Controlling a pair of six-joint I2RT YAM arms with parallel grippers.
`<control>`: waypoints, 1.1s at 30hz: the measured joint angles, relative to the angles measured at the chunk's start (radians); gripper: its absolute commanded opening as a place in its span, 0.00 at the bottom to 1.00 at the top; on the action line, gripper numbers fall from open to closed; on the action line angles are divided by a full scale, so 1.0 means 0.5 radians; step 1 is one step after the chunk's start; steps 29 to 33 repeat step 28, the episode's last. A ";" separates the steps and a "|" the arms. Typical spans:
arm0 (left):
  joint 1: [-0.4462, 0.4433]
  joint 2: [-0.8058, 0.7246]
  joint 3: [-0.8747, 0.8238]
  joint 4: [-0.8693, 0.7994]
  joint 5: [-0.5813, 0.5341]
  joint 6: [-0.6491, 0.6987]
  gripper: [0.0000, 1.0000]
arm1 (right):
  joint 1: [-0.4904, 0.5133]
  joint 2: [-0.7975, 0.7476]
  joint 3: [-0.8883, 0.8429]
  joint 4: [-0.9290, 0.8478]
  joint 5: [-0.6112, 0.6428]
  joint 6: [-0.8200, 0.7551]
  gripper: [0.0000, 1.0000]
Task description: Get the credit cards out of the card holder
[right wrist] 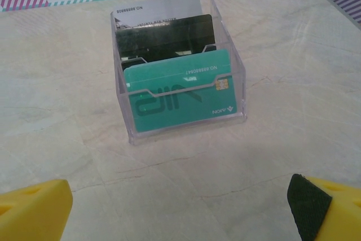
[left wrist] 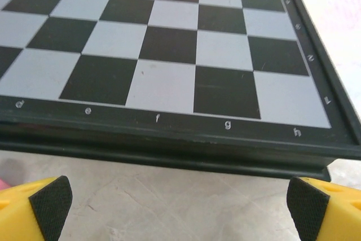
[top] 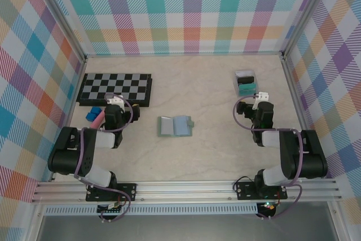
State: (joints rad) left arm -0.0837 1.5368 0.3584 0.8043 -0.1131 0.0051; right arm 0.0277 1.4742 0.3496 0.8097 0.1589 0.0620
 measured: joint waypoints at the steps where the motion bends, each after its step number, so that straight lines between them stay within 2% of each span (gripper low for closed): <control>1: 0.001 0.019 0.002 0.006 -0.005 0.000 1.00 | -0.001 0.035 0.002 0.028 -0.004 0.000 1.00; 33: 0.001 0.048 0.101 -0.037 0.018 0.024 1.00 | -0.001 0.092 0.034 0.025 -0.006 0.001 1.00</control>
